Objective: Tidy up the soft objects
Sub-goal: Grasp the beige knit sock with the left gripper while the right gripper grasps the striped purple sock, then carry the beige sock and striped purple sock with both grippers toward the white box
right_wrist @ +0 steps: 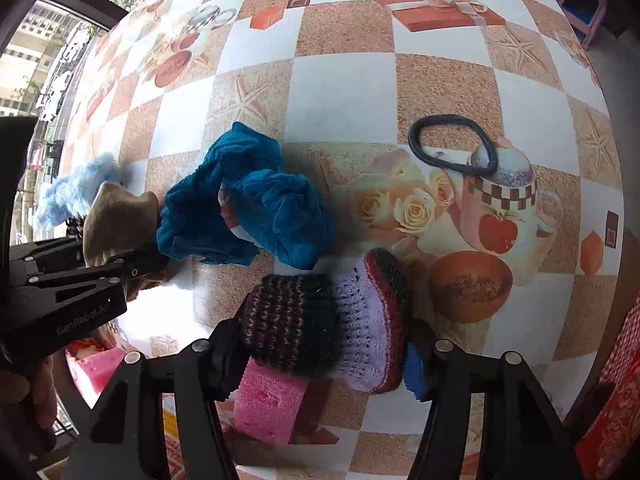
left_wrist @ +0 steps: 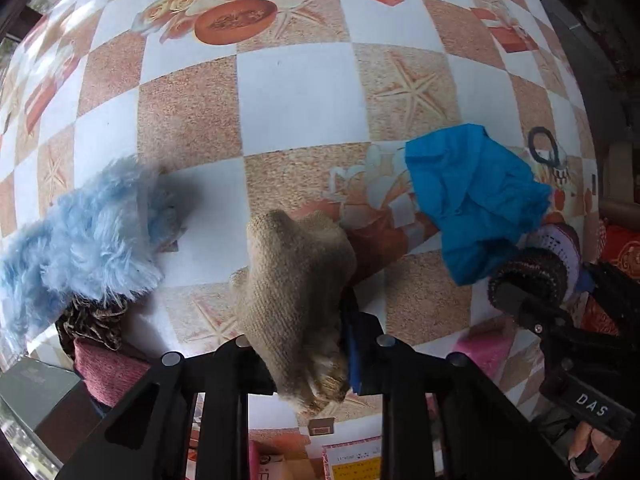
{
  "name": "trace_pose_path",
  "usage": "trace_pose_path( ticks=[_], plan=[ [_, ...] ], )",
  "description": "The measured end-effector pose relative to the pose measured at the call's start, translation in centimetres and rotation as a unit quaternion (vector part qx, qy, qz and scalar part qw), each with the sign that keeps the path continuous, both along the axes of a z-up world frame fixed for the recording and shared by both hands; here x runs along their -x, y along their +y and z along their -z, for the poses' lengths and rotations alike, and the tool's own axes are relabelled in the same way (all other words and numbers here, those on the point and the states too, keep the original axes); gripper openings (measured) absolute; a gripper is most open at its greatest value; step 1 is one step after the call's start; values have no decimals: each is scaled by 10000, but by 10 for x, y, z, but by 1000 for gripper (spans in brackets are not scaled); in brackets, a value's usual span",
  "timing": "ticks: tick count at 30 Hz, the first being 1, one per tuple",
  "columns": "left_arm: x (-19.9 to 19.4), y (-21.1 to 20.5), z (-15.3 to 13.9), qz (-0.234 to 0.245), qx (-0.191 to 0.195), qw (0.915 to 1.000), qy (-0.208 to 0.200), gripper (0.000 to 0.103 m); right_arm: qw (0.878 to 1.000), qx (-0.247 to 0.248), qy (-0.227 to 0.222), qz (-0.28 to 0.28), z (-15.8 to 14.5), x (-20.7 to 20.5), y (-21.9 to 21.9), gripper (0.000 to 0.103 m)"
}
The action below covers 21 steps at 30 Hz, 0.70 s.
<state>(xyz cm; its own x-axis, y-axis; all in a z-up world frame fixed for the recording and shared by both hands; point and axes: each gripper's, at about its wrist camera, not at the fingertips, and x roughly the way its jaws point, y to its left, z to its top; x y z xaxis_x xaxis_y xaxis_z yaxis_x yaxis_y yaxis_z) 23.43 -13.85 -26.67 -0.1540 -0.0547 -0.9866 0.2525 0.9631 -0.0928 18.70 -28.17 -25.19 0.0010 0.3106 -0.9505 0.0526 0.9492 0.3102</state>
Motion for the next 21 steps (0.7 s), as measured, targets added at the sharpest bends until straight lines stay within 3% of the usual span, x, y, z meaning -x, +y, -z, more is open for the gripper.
trace_pose_path(
  ticks=[10, 21],
  plan=[
    [27, -23, -69, 523, 274, 9946, -849, 25, 9985, -171, -290, 429, -41, 29, -48, 63],
    [99, -75, -127, 1632, 1037, 9735, -1220, 25, 9948, 1, -275, 980, -67, 99, -71, 63]
  ],
)
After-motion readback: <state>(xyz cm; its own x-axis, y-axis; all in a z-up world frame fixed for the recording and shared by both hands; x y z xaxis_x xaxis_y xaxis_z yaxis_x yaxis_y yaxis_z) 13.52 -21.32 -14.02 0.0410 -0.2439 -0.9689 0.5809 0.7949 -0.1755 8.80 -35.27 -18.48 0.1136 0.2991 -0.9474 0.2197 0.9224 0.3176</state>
